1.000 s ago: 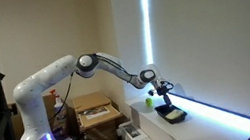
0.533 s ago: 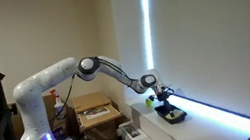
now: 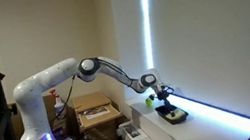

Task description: Remove the object in the tray and put it on the side table.

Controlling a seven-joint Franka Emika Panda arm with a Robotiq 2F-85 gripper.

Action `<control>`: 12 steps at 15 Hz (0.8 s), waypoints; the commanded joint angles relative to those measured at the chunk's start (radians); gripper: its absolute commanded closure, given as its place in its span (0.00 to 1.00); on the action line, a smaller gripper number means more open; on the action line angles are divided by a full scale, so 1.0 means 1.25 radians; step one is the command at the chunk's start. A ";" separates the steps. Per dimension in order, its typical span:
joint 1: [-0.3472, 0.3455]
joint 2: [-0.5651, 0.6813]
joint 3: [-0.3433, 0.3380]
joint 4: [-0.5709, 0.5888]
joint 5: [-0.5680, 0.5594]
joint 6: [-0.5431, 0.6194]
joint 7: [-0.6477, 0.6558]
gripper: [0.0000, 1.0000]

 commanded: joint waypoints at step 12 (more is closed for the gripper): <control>-0.034 -0.258 0.115 -0.061 0.162 -0.203 -0.204 0.98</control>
